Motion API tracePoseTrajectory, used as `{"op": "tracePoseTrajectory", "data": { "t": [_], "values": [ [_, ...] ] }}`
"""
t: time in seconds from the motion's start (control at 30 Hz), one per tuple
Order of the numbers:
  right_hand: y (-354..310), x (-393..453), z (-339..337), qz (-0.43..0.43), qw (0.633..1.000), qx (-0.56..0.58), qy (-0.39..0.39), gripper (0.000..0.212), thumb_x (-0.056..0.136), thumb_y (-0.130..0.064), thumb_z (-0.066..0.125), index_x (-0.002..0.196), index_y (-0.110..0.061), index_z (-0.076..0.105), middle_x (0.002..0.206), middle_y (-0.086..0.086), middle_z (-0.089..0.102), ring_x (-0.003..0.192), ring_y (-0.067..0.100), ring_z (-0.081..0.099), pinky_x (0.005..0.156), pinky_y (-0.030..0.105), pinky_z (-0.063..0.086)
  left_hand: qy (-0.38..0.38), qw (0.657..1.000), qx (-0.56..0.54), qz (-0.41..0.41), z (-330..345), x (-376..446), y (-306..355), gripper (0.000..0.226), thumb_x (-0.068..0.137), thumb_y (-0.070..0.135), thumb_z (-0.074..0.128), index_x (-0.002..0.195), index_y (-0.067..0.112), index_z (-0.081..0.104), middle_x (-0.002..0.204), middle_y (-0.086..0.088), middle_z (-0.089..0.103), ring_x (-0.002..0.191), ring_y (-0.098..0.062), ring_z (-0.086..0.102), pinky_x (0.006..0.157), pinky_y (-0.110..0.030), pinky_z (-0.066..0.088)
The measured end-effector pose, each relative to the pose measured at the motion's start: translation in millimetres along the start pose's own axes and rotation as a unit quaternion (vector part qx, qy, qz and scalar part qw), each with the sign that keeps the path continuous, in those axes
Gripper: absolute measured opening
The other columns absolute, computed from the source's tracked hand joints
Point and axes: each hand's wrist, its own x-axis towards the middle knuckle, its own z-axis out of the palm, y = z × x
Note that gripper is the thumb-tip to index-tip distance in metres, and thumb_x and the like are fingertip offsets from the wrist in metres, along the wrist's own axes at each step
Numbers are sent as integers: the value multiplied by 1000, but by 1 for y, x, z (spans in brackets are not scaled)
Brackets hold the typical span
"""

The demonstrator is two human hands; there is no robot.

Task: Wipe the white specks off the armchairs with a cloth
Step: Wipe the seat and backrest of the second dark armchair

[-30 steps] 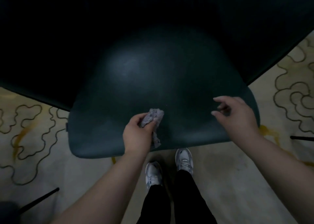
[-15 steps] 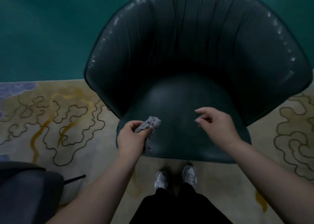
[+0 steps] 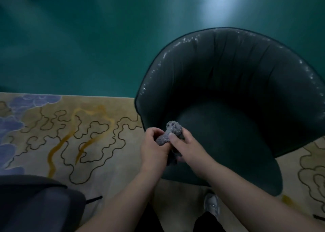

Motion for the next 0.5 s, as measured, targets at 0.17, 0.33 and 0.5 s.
{"op": "tracePoseTrajectory", "data": {
  "t": [0.17, 0.33, 0.5],
  "values": [
    [-16, 31, 69, 9, 997, 22, 68, 29, 95, -33, 54, 123, -28, 53, 107, -1, 68, 97, 14, 67, 86, 38, 56, -118, 993, 19, -3, -67, 46, -8, 39, 74, 15, 79, 89, 33, 48, 93, 4, 59, 80, -9, 62, 51, -18, 52],
    [-27, 51, 120, 26, 990, 96, 103, 19, 97, -28, 51, 116, -26, 56, 107, 8, 67, 93, 25, 69, 71, 42, 59, -208, 968, 123, 63, -124, 90, -14, 51, 66, 34, 86, 102, 31, 50, 102, 12, 58, 95, -1, 55, 72, -9, 44],
    [-33, 71, 130, 37, 980, 121, 151, 21, 98, -27, 50, 118, -30, 53, 109, 6, 65, 99, 25, 65, 86, 48, 55, -271, 947, 151, 81, -148, 124, -19, 52, 69, 40, 82, 115, 34, 57, 116, 16, 58, 106, 0, 52, 85, -16, 42]
  ]
}}
